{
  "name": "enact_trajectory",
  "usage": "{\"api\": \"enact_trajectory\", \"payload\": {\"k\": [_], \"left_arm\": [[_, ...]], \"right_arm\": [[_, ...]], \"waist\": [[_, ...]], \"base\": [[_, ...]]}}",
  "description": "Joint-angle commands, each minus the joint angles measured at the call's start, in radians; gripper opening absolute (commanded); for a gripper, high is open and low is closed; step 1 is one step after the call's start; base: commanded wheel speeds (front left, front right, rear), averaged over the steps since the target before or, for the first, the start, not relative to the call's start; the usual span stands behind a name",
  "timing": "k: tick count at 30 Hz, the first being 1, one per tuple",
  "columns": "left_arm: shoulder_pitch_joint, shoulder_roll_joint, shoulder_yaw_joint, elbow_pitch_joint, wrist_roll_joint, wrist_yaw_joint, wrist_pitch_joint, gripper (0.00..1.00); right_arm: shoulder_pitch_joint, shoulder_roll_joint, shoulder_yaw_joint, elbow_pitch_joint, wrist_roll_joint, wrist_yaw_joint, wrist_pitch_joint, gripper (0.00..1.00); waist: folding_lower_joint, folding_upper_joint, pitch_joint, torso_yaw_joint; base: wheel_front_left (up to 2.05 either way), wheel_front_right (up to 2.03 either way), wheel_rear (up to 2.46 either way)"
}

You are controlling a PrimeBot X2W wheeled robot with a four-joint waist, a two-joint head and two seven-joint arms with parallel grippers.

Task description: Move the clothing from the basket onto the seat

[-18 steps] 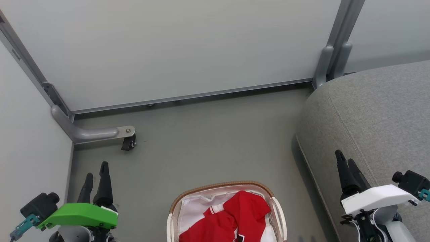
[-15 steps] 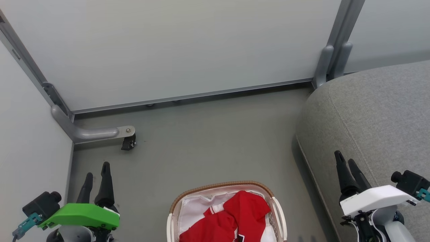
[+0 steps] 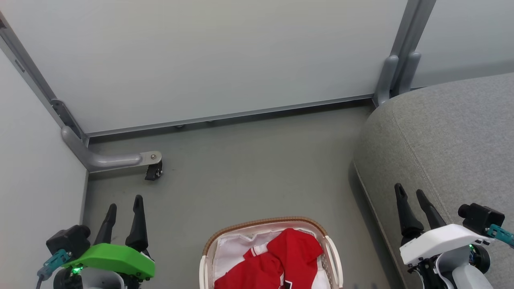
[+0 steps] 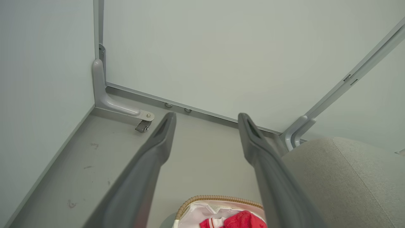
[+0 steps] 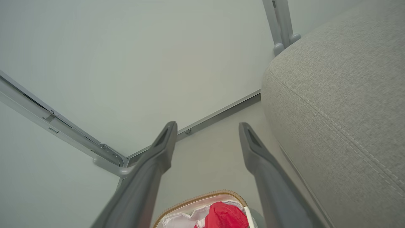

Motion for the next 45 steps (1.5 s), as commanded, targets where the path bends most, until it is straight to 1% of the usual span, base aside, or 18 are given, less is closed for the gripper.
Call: {"api": "enact_trajectory", "payload": {"k": [1,14,26,35,39,45], "left_arm": [[-0.003,0.014,-0.003,-0.008,0.037,0.005,-0.010,1.00],[0.020,0.015,-0.018,-0.010,0.167,0.010,-0.043,1.00],[0.040,-0.008,0.015,-0.016,0.266,0.019,-0.071,1.00],[0.060,-0.029,0.033,-0.021,0.332,0.003,-0.090,1.00],[0.065,-0.039,0.035,-0.003,0.351,-0.005,-0.099,1.00],[0.001,-0.042,-0.005,0.026,0.398,-0.016,-0.110,1.00]], "right_arm": [[-0.009,-0.005,0.001,-0.004,-0.032,0.000,-0.011,1.00],[0.003,-0.004,0.004,0.015,-0.173,0.000,-0.044,1.00],[0.006,0.004,-0.011,0.033,-0.294,0.001,-0.071,1.00],[0.014,0.018,-0.026,0.043,-0.369,0.000,-0.089,1.00],[-0.003,0.022,-0.020,0.042,-0.396,0.000,-0.097,1.00],[-0.057,0.030,-0.014,0.000,-0.440,0.001,-0.108,1.00]], "waist": [[0.0000,0.0000,-0.001,0.000],[0.0000,0.0000,-0.004,-0.001],[0.0000,0.0000,-0.002,-0.005],[0.0000,0.0000,0.003,-0.005],[0.0000,0.0000,0.022,-0.016],[0.0000,0.0000,0.120,-0.052]], "base": [[0.00,0.00,0.00],[0.00,0.00,0.00],[0.00,0.00,0.00],[0.00,0.00,0.00],[0.00,0.00,0.00],[0.00,0.00,0.00]]}}
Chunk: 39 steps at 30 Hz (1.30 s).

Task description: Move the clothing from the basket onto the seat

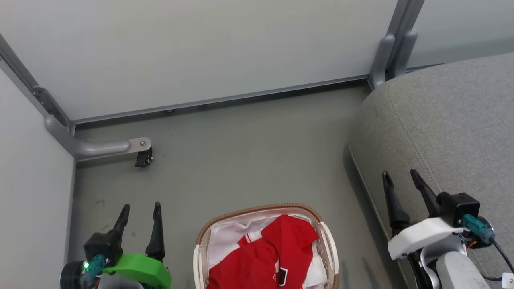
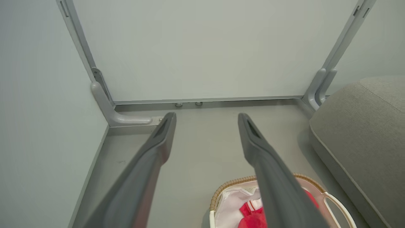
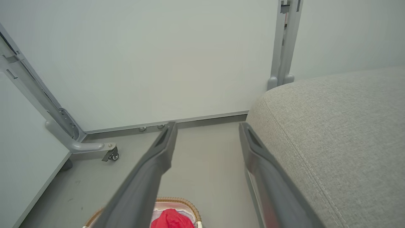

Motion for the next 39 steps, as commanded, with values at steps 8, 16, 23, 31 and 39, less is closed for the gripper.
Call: {"api": "enact_trajectory", "payload": {"k": [8,16,23,31,39], "left_arm": [[-0.162,0.032,-0.155,0.090,0.014,-0.008,-0.021,1.00],[-0.319,0.086,-0.365,0.268,-0.043,-0.008,-0.035,1.00],[-0.456,0.147,-0.521,0.386,-0.105,-0.007,-0.037,1.00],[-0.580,0.201,-0.645,0.528,-0.185,-0.007,-0.036,1.00],[-0.690,0.218,-0.782,0.677,-0.260,-0.007,-0.009,1.00]], "right_arm": [[-0.124,0.004,0.039,-0.066,-0.052,0.000,-0.020,1.00],[-0.214,0.005,0.116,-0.128,-0.038,0.000,-0.034,1.00],[-0.255,0.006,0.145,-0.209,-0.012,0.000,-0.037,1.00],[-0.270,0.006,0.176,-0.291,0.023,0.000,-0.037,1.00],[-0.254,0.006,0.210,-0.315,0.054,0.000,-0.037,1.00]], "waist": [[0.0000,0.0000,0.235,-0.100],[0.0000,0.0000,0.406,-0.180],[0.0000,0.0000,0.548,-0.230],[0.0000,0.0000,0.665,-0.283],[0.0000,0.0000,0.736,-0.327]], "base": [[0.00,0.00,0.00],[0.00,0.00,0.00],[0.00,0.00,0.00],[0.00,0.00,0.00],[0.00,0.00,0.00]]}}
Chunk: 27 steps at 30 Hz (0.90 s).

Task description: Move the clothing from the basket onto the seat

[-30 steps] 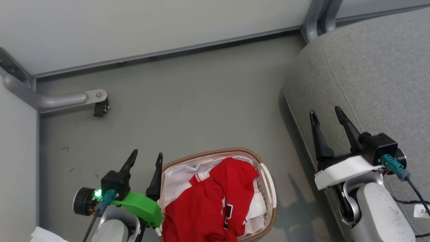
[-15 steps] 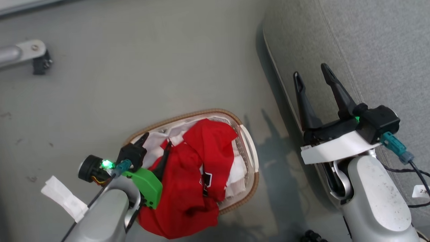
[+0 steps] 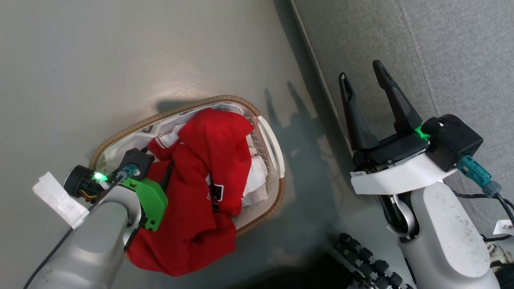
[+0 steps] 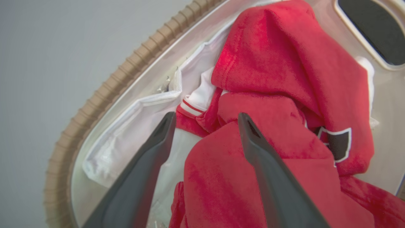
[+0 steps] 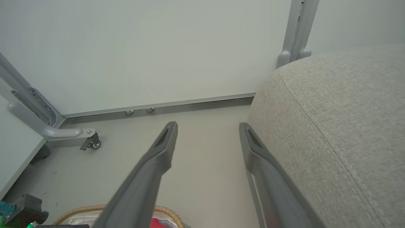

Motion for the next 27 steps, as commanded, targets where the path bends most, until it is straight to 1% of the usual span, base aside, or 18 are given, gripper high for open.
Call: {"api": "enact_trajectory", "payload": {"k": [1,5,11,18,19,20,24,27], "left_arm": [[-0.030,0.010,-0.016,0.019,-0.025,-0.002,0.021,1.00],[-0.060,0.009,-0.084,0.048,-0.080,-0.002,0.099,1.00],[-0.087,0.012,-0.153,0.073,-0.168,-0.002,0.211,1.00],[-0.066,0.006,-0.212,0.073,-0.255,-0.002,0.290,1.00],[-0.061,0.004,-0.221,0.070,-0.265,-0.002,0.298,0.48],[-0.055,0.002,-0.230,0.064,-0.273,-0.002,0.303,0.00],[-0.044,-0.003,-0.261,0.061,-0.312,-0.002,0.322,0.00],[-0.028,-0.015,-0.278,0.060,-0.340,-0.002,0.311,0.00]], "right_arm": [[0.010,0.000,0.006,-0.003,0.012,-0.001,-0.004,1.00],[0.017,0.000,0.018,0.002,0.026,-0.001,-0.005,1.00],[0.017,-0.001,0.032,0.009,0.033,-0.001,-0.005,1.00],[0.006,-0.001,0.035,0.028,0.038,-0.001,-0.005,1.00],[0.004,-0.001,0.034,0.030,0.037,-0.001,-0.005,1.00],[0.004,-0.001,0.031,0.032,0.038,-0.001,-0.005,1.00],[0.000,-0.001,0.024,0.039,0.033,-0.001,-0.005,1.00],[0.001,-0.001,0.013,0.046,0.024,-0.001,-0.005,1.00]], "waist": [[-0.0002,0.0000,0.068,-0.060],[-0.0002,0.0000,0.086,-0.068],[-0.0002,0.0000,0.097,-0.068],[-0.0002,0.0000,0.079,-0.065],[-0.0002,0.0000,0.073,-0.065],[-0.0002,0.0000,0.068,-0.064],[-0.0002,0.0000,0.038,-0.061],[-0.0002,0.0000,0.001,-0.053]], "base": [[0.00,0.00,0.00],[0.00,0.00,0.00],[0.00,0.00,0.00],[0.00,0.00,0.00],[0.00,0.00,0.00],[0.00,0.00,0.00],[0.00,0.00,0.00],[0.00,0.00,0.00]]}}
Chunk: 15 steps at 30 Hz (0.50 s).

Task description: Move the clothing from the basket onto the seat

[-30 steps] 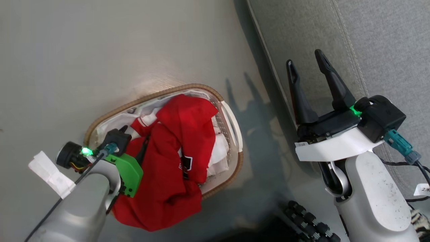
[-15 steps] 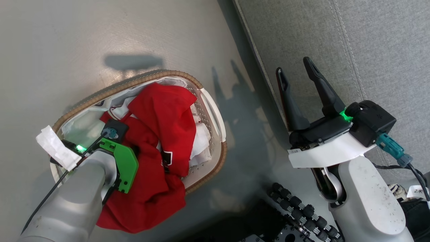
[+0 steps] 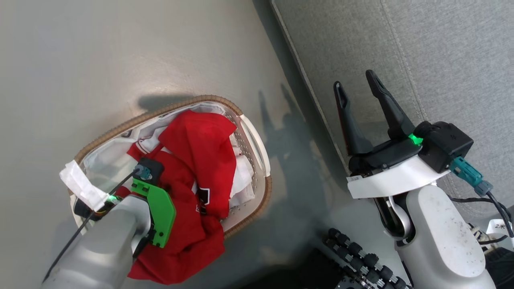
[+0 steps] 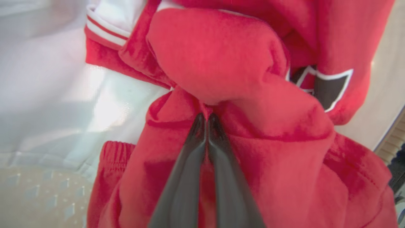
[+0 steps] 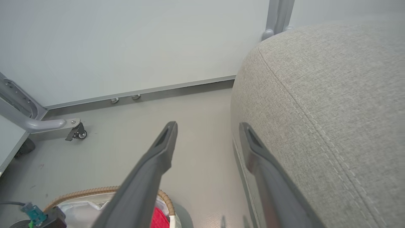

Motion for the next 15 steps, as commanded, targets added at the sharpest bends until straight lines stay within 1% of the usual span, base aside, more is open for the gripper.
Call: {"api": "enact_trajectory", "payload": {"k": [1,6,15], "left_arm": [[0.023,-0.009,-0.005,-0.001,-0.018,-0.002,-0.015,0.00],[0.065,-0.036,-0.020,-0.009,-0.062,-0.002,-0.069,0.00],[0.141,-0.098,-0.036,-0.042,-0.158,-0.002,-0.190,0.00]], "right_arm": [[-0.004,-0.002,-0.008,0.008,-0.011,-0.001,-0.005,1.00],[0.013,-0.003,-0.034,0.034,-0.025,-0.001,-0.005,1.00],[0.056,-0.003,-0.080,0.091,-0.064,-0.001,-0.005,1.00]], "waist": [[-0.0001,-0.0001,-0.046,0.011],[-0.0001,-0.0001,-0.138,0.040],[-0.0001,-0.0001,-0.329,0.130]], "base": [[0.00,0.00,0.00],[0.00,0.00,0.00],[0.00,0.00,0.00]]}}
